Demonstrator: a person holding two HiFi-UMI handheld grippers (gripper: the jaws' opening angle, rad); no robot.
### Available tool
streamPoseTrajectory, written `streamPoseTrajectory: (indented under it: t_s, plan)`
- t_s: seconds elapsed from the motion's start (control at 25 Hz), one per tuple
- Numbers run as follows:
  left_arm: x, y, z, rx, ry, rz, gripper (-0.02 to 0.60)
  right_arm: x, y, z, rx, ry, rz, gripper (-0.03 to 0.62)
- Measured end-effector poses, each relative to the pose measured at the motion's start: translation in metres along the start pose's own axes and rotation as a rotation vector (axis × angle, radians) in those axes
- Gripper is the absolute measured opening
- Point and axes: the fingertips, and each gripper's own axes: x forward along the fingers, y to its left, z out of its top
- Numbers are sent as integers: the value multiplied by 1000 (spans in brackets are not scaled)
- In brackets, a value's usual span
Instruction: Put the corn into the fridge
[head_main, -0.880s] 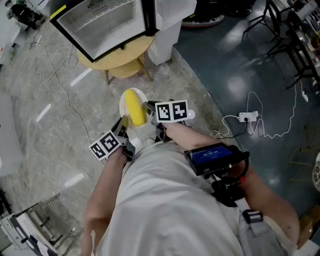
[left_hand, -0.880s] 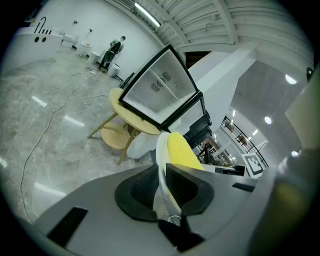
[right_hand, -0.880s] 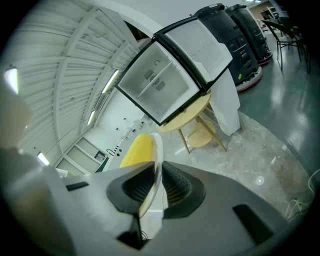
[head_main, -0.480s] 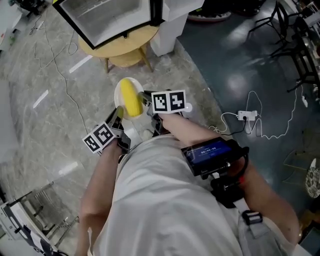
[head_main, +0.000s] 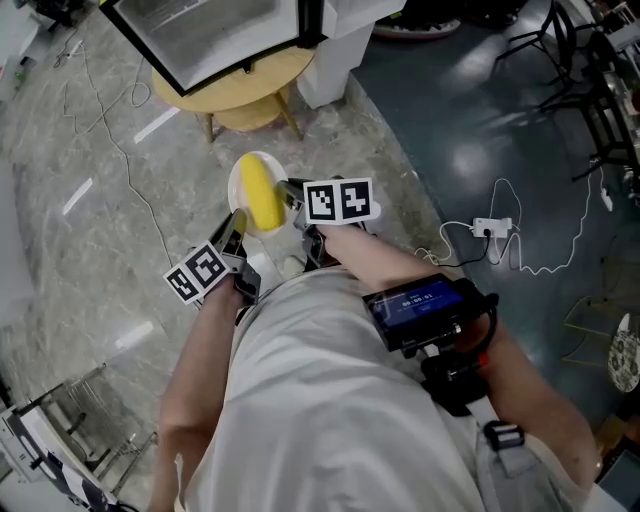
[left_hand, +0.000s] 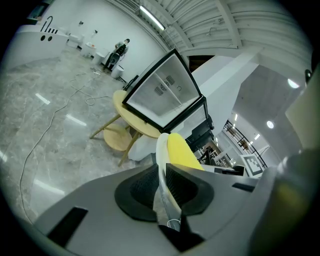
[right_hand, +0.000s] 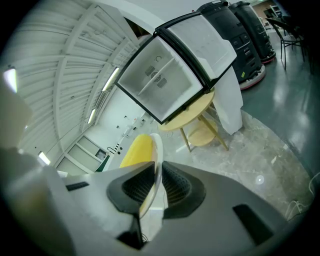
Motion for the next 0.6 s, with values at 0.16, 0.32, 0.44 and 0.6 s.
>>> streamPoseTrajectory:
  t_s: [0.16,0.32,0.44,0.6]
  plan:
    - [-1,-1,-1,2,1,-4,51,-1,-1,-1,4,-4,-4,49]
    - [-4,1,-3,7,1,-4,51,0,0,-7,10,-4,-1,49]
    - [-6,3,-7,9,9,-2,51,0,-1,-13,18,0,-3,49]
    - [-10,7,-9,4,14,-1,51,1,1,-17,22,-2,-5,49]
